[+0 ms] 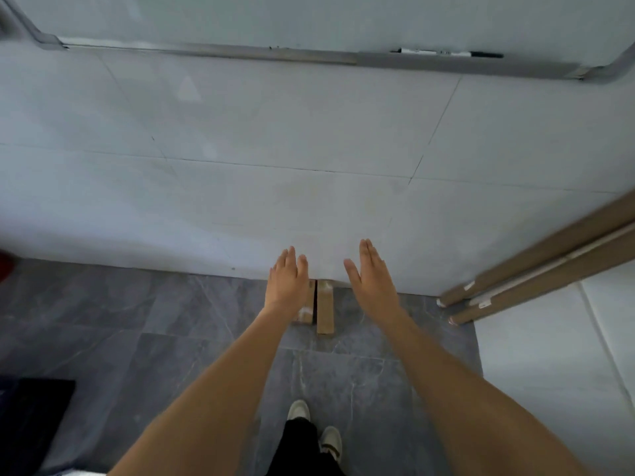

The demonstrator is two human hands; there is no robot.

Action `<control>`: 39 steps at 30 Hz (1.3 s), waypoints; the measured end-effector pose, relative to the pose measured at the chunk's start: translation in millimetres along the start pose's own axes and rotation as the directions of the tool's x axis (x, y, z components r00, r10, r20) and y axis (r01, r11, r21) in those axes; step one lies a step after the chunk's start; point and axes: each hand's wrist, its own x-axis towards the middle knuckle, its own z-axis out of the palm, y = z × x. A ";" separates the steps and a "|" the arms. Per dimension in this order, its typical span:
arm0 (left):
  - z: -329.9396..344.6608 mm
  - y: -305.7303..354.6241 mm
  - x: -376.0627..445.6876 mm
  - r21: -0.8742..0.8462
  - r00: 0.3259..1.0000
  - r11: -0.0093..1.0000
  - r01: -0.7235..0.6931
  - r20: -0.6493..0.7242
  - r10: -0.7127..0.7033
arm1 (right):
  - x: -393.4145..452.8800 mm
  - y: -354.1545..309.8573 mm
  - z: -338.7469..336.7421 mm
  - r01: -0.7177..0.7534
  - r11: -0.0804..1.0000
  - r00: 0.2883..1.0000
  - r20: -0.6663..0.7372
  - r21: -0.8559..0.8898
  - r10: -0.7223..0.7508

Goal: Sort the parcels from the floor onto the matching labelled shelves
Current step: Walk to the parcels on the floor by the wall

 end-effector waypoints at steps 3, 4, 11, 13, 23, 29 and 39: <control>17.7 -7.5 19.9 -0.340 0.992 0.933 0.122 0.033 -0.118 | 16.6 16.4 17.9 -0.047 0.994 0.999 0.011 0.095 0.046; 24.0 -9.4 25.1 -0.388 0.986 0.907 0.164 0.035 -0.163 | 21.7 21.6 24.0 -0.065 0.988 0.998 0.014 0.139 0.063; 65.0 -24.1 73.9 -0.519 0.904 0.747 0.415 0.140 -0.405 | 56.2 59.6 67.6 -0.232 0.877 0.966 -0.007 0.420 0.259; 79.3 -34.6 87.6 -0.487 0.897 0.760 0.430 0.135 -0.421 | 69.3 75.3 83.3 -0.287 0.854 0.952 0.028 0.434 0.306; 203.5 -139.4 170.1 -0.480 0.819 0.690 0.542 0.118 -0.561 | 120.3 179.4 213.6 -0.396 0.805 0.918 0.192 0.441 0.347; 299.6 -212.3 228.6 -0.502 0.813 0.670 0.547 0.128 -0.568 | 149.9 249.5 320.6 -0.438 0.796 0.898 0.240 0.418 0.367; 431.6 -341.2 342.0 -0.534 0.843 0.661 0.528 0.235 -0.484 | 227.2 369.7 483.3 -0.529 0.687 0.845 0.234 0.498 0.482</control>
